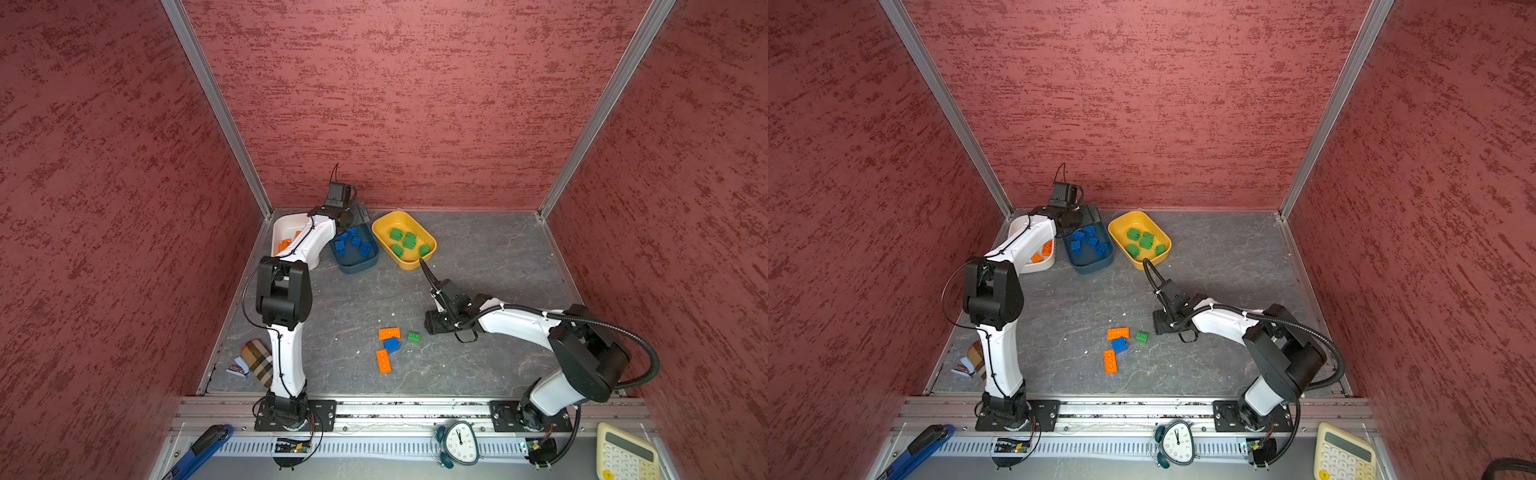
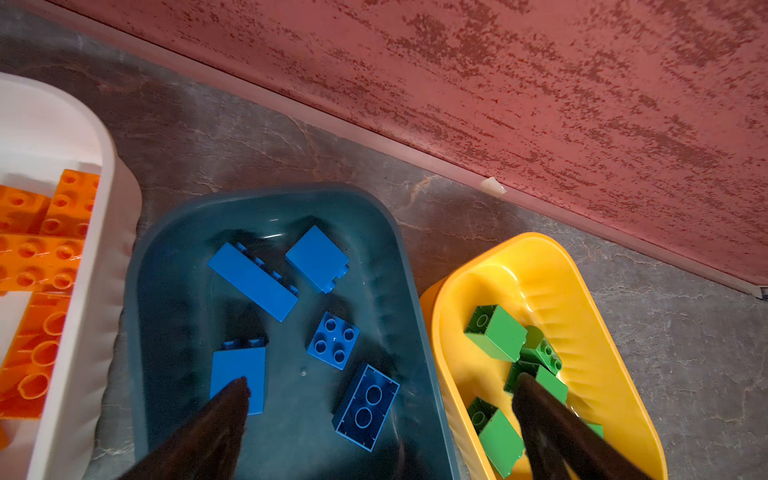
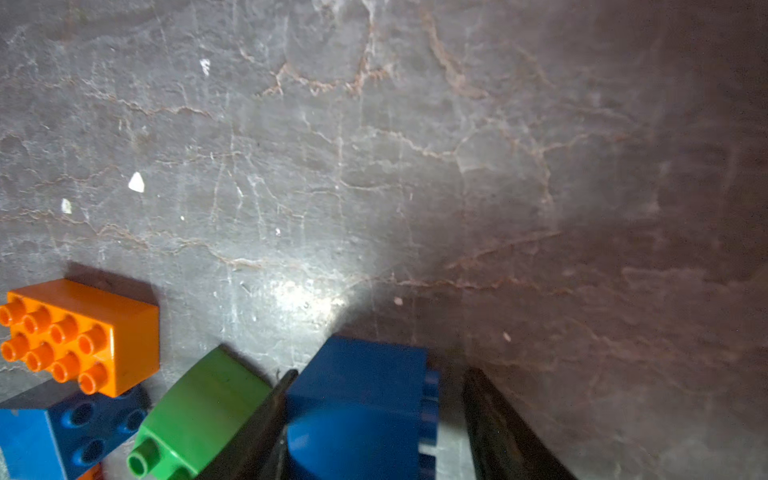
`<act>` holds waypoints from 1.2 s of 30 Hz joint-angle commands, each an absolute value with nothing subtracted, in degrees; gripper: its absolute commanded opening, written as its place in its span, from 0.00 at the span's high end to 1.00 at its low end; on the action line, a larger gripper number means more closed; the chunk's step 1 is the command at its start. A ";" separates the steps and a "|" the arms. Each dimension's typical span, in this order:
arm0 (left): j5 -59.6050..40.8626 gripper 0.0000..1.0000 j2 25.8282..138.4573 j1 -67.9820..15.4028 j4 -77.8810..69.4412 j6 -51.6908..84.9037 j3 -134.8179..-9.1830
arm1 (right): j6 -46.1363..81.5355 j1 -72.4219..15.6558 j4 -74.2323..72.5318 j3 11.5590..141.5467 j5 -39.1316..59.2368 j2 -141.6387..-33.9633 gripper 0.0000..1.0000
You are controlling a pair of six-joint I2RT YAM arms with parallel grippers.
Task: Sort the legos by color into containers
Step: 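Grasp a blue brick at the pile with right gripper while left gripper withdraws, then carry blue brick into teal bin and open right gripper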
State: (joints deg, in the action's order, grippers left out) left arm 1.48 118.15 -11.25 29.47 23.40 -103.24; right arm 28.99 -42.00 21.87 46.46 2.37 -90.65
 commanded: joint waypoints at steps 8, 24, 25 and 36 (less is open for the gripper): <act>0.00 0.01 111.28 -11.03 23.82 24.17 -95.99 | 29.21 -44.21 23.31 49.70 -2.70 -92.47 0.58; 3.15 0.01 94.72 -10.03 19.38 28.52 -75.23 | 17.46 -44.21 5.81 66.51 -1.46 -98.05 0.73; 3.53 0.01 93.69 -9.78 19.70 28.72 -73.94 | 16.64 -44.13 3.86 68.46 -0.13 -99.76 0.73; 5.92 0.01 83.94 -8.96 21.80 31.63 -61.62 | 13.62 -42.74 -0.10 93.42 5.60 -120.71 0.72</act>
